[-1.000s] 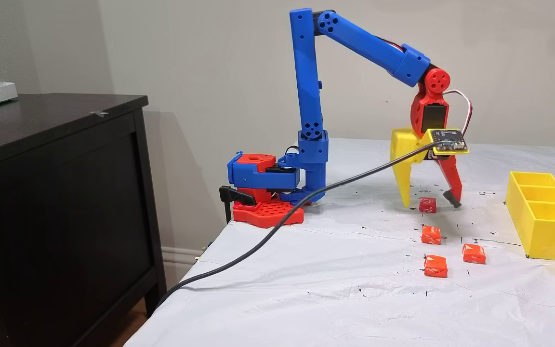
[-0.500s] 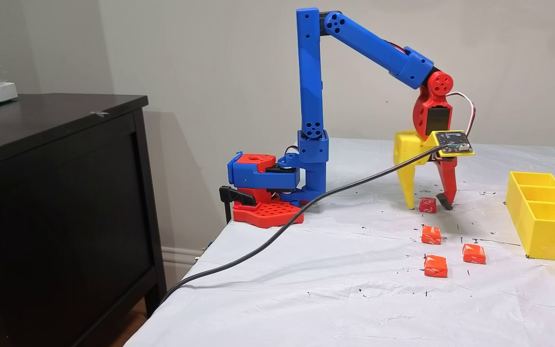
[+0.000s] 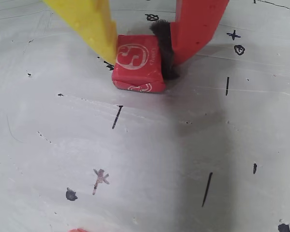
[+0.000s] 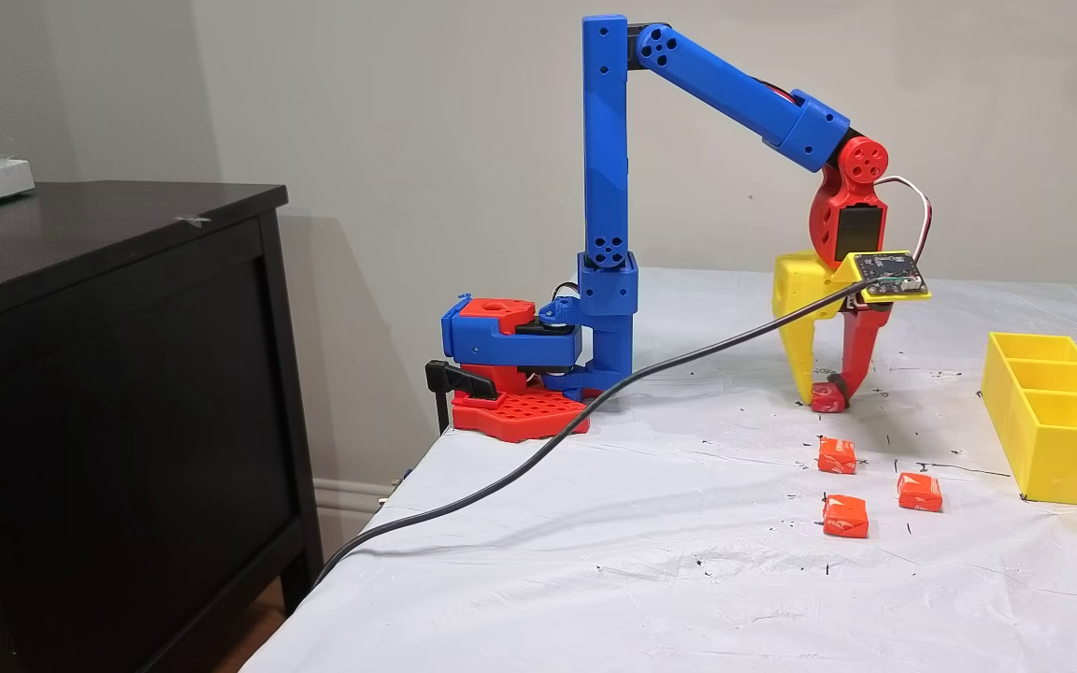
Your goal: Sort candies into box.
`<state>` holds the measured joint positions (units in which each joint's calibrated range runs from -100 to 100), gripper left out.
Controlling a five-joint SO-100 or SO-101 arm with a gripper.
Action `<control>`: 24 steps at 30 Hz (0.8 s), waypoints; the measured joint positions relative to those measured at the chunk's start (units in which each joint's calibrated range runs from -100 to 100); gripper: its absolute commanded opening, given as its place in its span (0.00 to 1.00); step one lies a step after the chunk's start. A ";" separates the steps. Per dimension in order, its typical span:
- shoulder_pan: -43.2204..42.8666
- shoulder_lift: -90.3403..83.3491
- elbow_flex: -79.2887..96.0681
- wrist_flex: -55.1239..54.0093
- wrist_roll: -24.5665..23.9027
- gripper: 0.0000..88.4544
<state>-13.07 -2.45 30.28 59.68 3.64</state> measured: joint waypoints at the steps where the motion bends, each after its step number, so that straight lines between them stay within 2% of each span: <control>1: 0.00 0.00 0.00 0.24 0.00 0.01; 15: 3.04 -9.98 -0.86 6.67 1.17 0.00; 24: 9.68 -17.01 -9.15 6.11 1.22 0.00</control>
<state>-3.39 -19.46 21.13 65.79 4.86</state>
